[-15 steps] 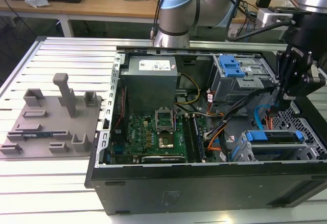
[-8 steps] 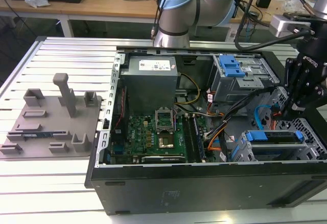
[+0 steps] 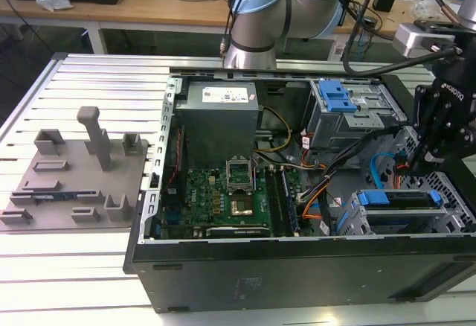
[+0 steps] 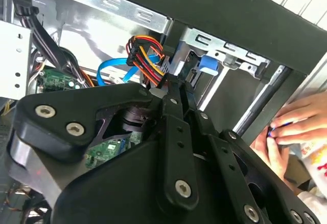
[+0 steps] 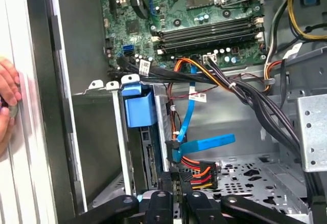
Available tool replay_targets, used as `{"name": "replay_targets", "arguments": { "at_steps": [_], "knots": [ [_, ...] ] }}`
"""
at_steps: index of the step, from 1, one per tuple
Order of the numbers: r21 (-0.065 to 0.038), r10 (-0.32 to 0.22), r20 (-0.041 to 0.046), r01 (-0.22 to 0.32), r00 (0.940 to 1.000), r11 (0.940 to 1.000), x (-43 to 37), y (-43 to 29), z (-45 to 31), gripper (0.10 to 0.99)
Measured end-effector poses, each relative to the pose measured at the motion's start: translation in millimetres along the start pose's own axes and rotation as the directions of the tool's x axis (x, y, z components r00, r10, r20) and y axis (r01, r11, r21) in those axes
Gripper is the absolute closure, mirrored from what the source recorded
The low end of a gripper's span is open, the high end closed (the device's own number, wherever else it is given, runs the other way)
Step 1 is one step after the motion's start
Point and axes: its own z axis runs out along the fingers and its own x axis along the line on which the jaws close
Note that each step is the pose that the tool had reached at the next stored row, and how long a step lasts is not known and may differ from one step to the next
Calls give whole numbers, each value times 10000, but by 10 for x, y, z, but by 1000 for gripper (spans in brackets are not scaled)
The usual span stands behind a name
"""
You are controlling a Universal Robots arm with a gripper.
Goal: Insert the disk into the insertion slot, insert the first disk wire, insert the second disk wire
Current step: 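Insert the first disk wire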
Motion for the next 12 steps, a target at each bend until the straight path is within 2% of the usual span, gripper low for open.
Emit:
{"name": "replay_targets", "arguments": {
  "at_steps": [2, 4, 7, 9, 12],
  "knots": [
    [67, -399, 44, 399, 9992, 9992, 0, 0, 3, 918],
    [85, -540, 130, 539, 9985, 9985, 10, 6, 8, 918],
    [78, -596, 435, 593, 9973, 9982, 39, 7, 16, 918],
    [67, -611, 675, 608, 9958, 9981, 63, 5, 23, 918],
    [65, -623, 685, 620, 9957, 9981, 65, 5, 24, 918]
  ]
}}
